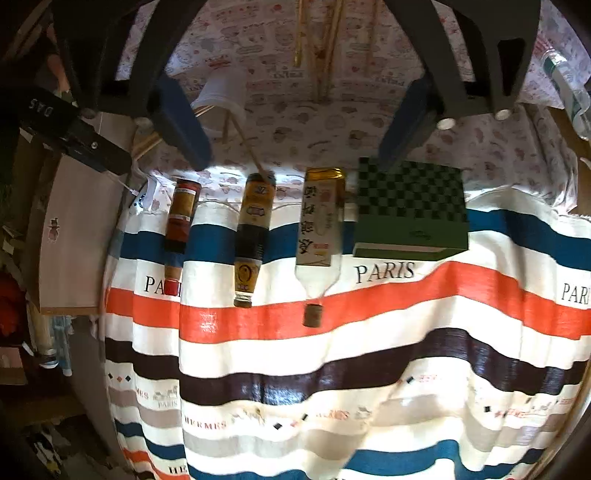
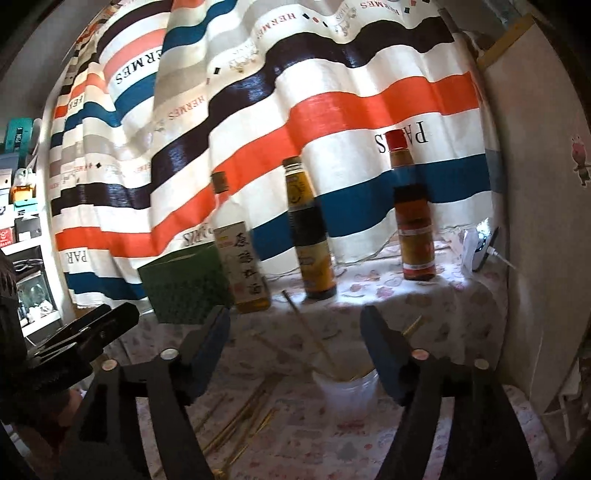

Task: Organize utensils
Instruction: 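Lower both chopsticks into the white cup and open both tools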

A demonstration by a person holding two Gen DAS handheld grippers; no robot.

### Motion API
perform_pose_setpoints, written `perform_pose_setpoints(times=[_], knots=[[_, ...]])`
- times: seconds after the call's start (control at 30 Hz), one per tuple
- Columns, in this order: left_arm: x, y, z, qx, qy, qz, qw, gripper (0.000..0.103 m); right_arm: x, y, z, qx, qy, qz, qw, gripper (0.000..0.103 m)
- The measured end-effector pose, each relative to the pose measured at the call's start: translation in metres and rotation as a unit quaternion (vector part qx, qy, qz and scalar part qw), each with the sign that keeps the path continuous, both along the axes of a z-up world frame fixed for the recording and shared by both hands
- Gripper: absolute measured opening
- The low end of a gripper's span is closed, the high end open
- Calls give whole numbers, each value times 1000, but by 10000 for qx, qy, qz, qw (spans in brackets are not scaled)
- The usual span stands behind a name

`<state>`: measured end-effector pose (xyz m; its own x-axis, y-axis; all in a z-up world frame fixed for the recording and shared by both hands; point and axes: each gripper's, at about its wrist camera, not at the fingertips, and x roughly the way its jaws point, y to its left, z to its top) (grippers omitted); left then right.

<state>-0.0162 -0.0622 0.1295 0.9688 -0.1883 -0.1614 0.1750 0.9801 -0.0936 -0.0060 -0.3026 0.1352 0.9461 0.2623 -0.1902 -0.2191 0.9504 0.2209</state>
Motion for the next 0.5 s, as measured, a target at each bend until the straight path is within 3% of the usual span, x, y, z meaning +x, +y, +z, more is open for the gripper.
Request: perform_pose_setpoints(times=[0.03,0.27,0.43,0.5], knots=[[-4,5,-2,19,-49,7,10000,102,-4,2,-2,43,-1,26,10000,83],[-19,31,-24,225,-297,324,9988,102,-14,21,-29,87,14,24,10000,90],[-8,53,-58,12,-121,470,9988,102,-2,28,-54,-75,244,-122,9996,92],[3,61,-76,-89,219,571,9981,102,5,29,-65,-178,382,-216,9989,95]])
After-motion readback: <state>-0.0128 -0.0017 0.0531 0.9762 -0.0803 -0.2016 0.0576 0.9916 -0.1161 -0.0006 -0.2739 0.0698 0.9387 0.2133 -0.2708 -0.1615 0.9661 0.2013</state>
